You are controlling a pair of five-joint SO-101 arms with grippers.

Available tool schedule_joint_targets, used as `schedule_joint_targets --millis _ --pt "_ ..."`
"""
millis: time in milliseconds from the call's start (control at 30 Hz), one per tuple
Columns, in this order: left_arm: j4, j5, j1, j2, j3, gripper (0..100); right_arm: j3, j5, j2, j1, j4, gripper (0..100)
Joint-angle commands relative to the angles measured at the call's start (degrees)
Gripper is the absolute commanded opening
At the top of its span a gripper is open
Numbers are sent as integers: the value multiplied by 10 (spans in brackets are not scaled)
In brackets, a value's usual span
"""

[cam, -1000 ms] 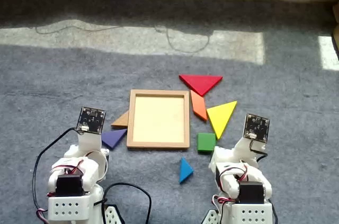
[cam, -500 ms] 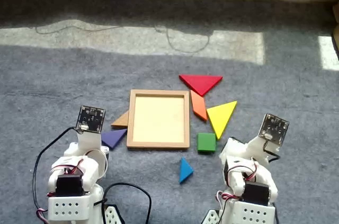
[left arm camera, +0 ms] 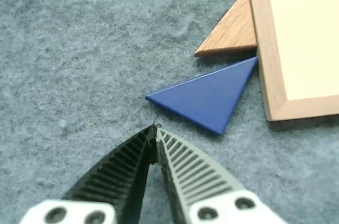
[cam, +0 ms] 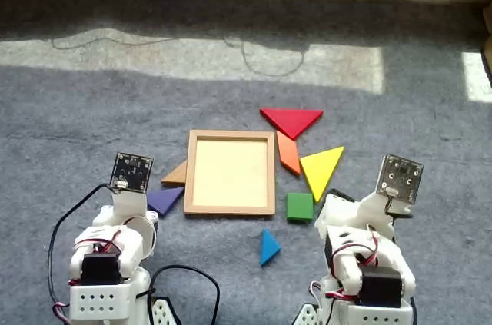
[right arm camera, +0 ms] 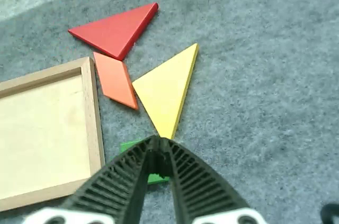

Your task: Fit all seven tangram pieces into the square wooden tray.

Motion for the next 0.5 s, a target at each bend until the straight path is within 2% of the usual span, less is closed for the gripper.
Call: schedule_joint_targets --millis 0,200,367,467 --pt "-6 -1 6 -23 10 7 -120 3 163 -21 5 5" --pt "-6 -1 6 -23 10 7 -244 3 382 -21 1 5" --pt "-6 -1 5 -23 11 7 -316 4 501 -21 0 8" --pt "-6 -1 5 -23 11 7 -355 2 557 -32 0 57"
